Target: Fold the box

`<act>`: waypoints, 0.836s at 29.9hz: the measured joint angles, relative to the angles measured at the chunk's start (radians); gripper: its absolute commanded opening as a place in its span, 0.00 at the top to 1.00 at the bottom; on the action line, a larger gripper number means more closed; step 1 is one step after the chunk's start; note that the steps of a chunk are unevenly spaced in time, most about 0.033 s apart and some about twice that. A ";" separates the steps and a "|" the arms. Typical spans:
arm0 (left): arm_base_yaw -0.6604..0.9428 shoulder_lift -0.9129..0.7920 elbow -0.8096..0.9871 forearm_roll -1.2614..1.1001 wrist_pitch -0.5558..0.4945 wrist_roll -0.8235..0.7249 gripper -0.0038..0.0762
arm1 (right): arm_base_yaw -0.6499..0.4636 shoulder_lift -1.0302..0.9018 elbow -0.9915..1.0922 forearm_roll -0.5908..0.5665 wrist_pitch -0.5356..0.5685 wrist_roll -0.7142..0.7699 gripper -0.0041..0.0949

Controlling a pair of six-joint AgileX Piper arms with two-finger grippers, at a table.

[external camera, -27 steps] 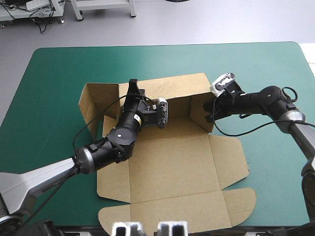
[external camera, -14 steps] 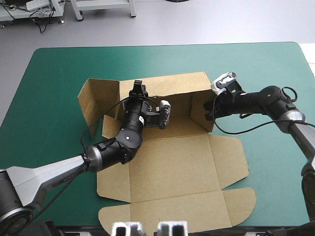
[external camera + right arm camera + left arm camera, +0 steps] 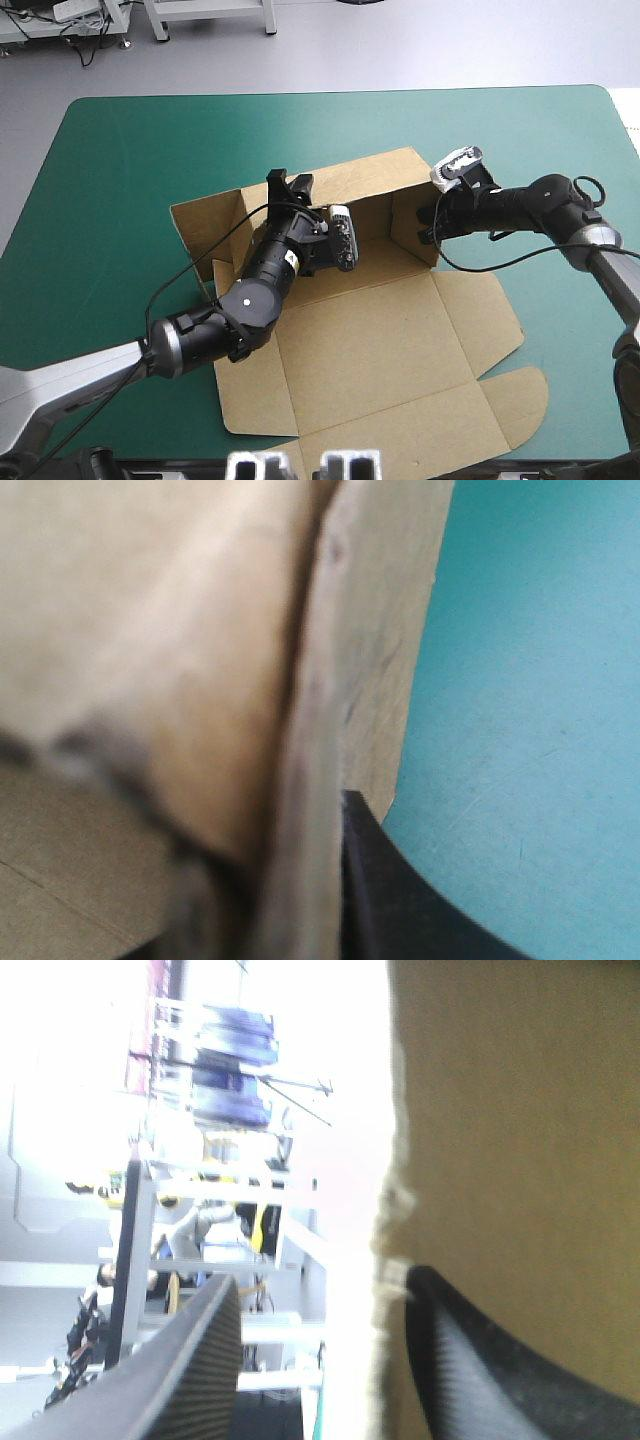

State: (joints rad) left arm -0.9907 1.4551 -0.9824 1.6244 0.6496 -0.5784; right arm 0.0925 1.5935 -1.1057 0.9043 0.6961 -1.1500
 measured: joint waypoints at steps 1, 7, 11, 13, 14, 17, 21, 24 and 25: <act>-0.017 -0.017 0.000 0.000 0.006 -0.013 0.50 | 0.000 0.000 0.000 -0.001 -0.001 0.002 0.96; -0.102 -0.105 0.000 0.000 0.025 -0.119 0.58 | 0.000 0.000 0.000 -0.003 -0.006 0.033 0.96; -0.101 -0.165 -0.028 -0.005 0.073 -0.246 0.96 | 0.000 0.000 -0.001 -0.004 -0.011 0.074 0.96; -0.074 -0.188 -0.063 -0.004 0.100 -0.272 0.94 | 0.000 0.000 -0.001 -0.005 -0.015 0.109 0.96; -0.051 -0.196 -0.077 -0.004 0.106 -0.276 0.94 | 0.000 -0.001 -0.002 -0.006 -0.016 0.122 0.96; 0.039 -0.208 -0.129 -0.006 0.122 -0.281 0.94 | 0.001 -0.002 -0.011 -0.018 -0.018 0.177 0.96; 0.200 -0.209 -0.193 -0.087 0.104 -0.282 0.94 | 0.033 -0.002 -0.046 -0.094 -0.009 0.285 0.96; 0.347 -0.209 -0.240 -0.228 0.085 -0.251 0.94 | 0.078 -0.005 -0.098 -0.207 0.060 0.431 0.96; 0.387 -0.209 -0.249 -0.282 0.085 -0.235 0.94 | 0.086 -0.006 -0.115 -0.243 0.093 0.476 0.96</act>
State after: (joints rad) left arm -0.6039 1.2463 -1.2314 1.3423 0.7350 -0.8137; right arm 0.1789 1.5873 -1.2205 0.6610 0.7887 -0.6736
